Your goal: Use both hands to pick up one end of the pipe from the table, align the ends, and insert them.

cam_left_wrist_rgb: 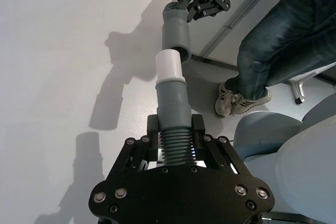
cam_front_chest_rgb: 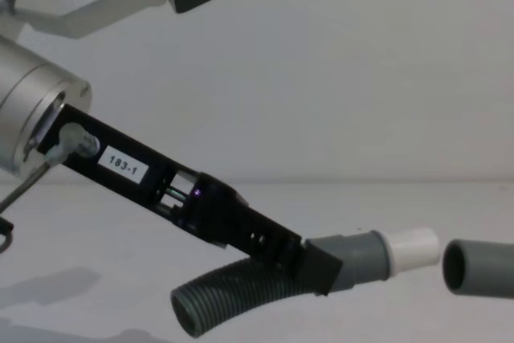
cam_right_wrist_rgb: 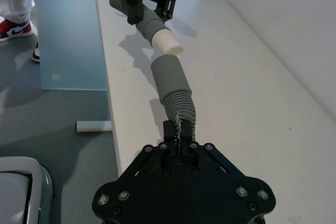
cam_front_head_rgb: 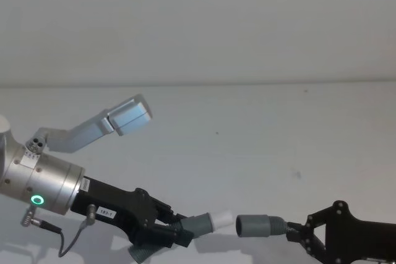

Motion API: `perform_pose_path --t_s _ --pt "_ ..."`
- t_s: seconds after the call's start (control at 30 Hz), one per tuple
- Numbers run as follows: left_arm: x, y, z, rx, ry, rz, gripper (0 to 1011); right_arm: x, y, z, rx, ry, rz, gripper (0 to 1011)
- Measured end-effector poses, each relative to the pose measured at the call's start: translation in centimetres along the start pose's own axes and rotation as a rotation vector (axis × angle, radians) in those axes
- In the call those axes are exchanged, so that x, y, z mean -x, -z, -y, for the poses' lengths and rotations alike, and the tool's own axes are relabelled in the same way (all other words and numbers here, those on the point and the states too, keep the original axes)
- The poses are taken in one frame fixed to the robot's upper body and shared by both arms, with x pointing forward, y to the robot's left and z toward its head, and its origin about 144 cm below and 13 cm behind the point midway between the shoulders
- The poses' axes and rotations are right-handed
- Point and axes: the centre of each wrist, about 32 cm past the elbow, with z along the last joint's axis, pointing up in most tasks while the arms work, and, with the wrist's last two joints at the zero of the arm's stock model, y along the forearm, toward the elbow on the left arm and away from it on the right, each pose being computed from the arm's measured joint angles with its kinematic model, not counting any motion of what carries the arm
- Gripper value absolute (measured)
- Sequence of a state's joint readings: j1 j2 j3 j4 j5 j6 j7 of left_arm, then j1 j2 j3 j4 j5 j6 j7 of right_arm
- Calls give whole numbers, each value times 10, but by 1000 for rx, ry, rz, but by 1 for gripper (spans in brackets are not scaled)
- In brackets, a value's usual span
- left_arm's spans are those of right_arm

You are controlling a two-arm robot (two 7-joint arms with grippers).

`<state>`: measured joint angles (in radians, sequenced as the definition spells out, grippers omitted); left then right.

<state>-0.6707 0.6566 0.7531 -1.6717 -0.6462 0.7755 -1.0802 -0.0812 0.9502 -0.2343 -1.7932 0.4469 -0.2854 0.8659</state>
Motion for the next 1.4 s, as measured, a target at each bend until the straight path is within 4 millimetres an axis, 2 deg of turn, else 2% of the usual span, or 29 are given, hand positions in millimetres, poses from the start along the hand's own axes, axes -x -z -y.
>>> perform_pose_path --t_s 1.4 --pt "-1 -1 3 -1 18 -15 334 -4 -4 -5 -6 -5 -10 41"
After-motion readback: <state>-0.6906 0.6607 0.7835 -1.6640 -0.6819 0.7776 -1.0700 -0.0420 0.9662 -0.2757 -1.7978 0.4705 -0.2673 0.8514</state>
